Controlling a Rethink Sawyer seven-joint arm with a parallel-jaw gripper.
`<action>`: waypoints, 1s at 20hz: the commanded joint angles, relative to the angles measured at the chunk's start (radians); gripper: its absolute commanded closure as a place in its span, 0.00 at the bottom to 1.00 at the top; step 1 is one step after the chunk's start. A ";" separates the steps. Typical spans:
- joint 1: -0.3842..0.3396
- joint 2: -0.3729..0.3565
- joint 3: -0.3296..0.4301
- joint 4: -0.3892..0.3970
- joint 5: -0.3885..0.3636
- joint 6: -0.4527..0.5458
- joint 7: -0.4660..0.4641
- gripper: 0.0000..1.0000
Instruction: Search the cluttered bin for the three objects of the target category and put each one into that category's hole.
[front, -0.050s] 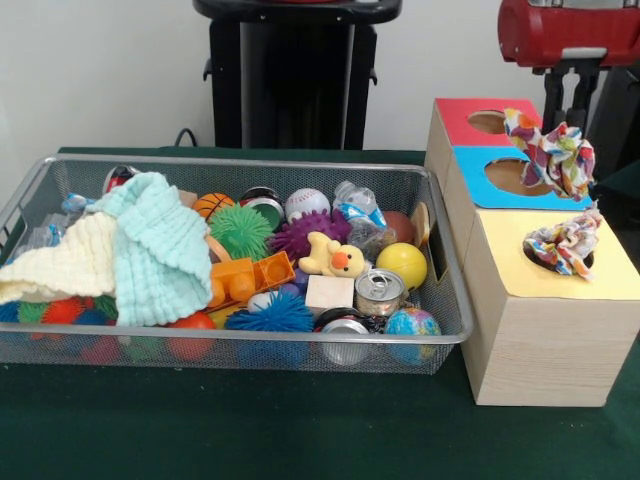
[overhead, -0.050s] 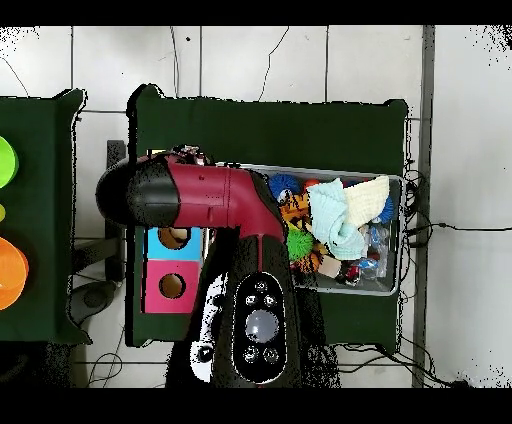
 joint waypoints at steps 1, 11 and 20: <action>0.000 0.064 0.014 0.098 0.029 0.066 0.232 1.00; -0.002 0.107 0.026 0.099 0.037 -0.005 0.235 1.00; -0.008 0.135 0.049 0.117 0.054 -0.048 0.228 1.00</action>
